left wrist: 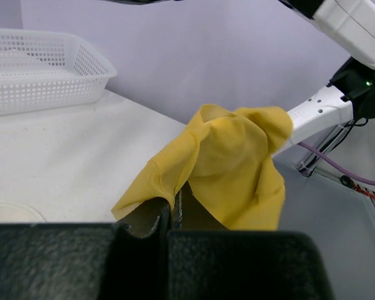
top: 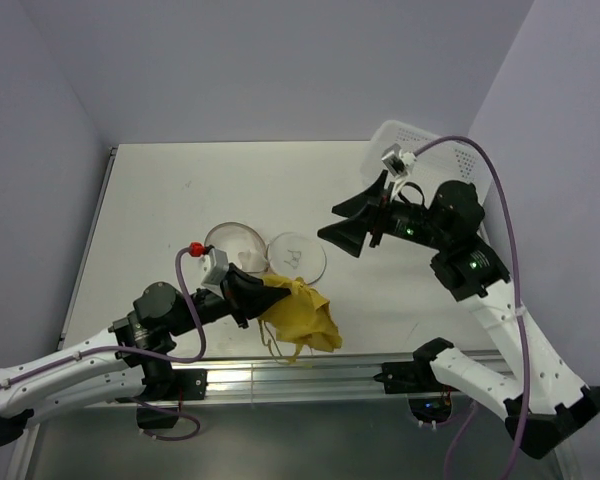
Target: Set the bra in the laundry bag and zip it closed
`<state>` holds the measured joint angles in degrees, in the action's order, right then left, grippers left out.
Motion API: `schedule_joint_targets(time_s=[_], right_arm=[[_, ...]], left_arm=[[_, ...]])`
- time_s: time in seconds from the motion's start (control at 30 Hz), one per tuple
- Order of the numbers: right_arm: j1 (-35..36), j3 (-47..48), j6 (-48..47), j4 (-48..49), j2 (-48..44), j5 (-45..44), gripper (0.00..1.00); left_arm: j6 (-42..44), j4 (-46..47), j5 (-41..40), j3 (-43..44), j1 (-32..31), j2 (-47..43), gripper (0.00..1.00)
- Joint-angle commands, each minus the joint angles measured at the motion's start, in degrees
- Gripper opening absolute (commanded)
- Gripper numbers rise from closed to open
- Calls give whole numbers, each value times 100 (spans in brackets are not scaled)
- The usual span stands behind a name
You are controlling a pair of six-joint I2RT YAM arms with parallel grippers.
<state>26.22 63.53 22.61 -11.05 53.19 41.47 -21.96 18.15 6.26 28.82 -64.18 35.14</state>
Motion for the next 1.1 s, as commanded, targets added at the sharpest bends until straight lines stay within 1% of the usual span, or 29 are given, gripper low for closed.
schedule_joint_targets(time_s=[0.0,0.03,0.07,0.1,0.17,0.27,0.3,0.33,0.4,0.47,0.63,0.73,0.8,0.9,0.93,1.0,1.07], right_arm=[[6,-348,-292,507,-607,-157,94],[15,-437,-327,586,-643,-70,94],[41,-507,-336,769,-652,305,94],[85,-604,-336,849,-643,500,94],[339,-657,-441,964,-538,930,94],[664,-824,-476,1078,-476,1230,95],[761,-816,-564,1035,-467,1171,95],[997,-790,-791,730,-467,1013,96],[1253,-780,-968,508,-467,566,97],[1560,-824,-1136,323,-494,345,98],[1773,-1061,-1241,130,-582,-253,98],[1817,-1106,-1250,50,-529,-455,98],[1878,-1079,-1259,-29,-468,-613,96],[1922,-1018,-1268,-125,-389,-983,83],[1948,-1009,-1259,-134,-380,-1027,76],[1975,-1009,-1259,-143,-406,-1115,68],[1966,-1009,-1207,-126,-406,-1220,45]], left_arm=[[147,13,15,387,-24,99,0],[156,22,24,414,-24,125,0],[165,48,7,440,-24,169,0],[174,65,-2,458,-24,195,0],[183,83,7,537,-24,274,0],[174,-22,-168,642,-24,336,0],[157,-48,-239,669,-24,345,0],[156,-75,-326,686,-24,371,0],[139,-110,-415,722,-24,406,0],[95,-154,-590,774,-24,476,0],[42,-145,-591,818,-24,582,0],[-2,-224,-889,915,-24,608,0],[-54,-268,-1012,994,-24,652,0],[-142,-260,-1057,1038,-24,653,0],[-160,-268,-1092,1055,-24,635,0],[-204,-268,-1179,1029,-24,609,0],[-230,-347,-1311,1055,-24,591,0]])
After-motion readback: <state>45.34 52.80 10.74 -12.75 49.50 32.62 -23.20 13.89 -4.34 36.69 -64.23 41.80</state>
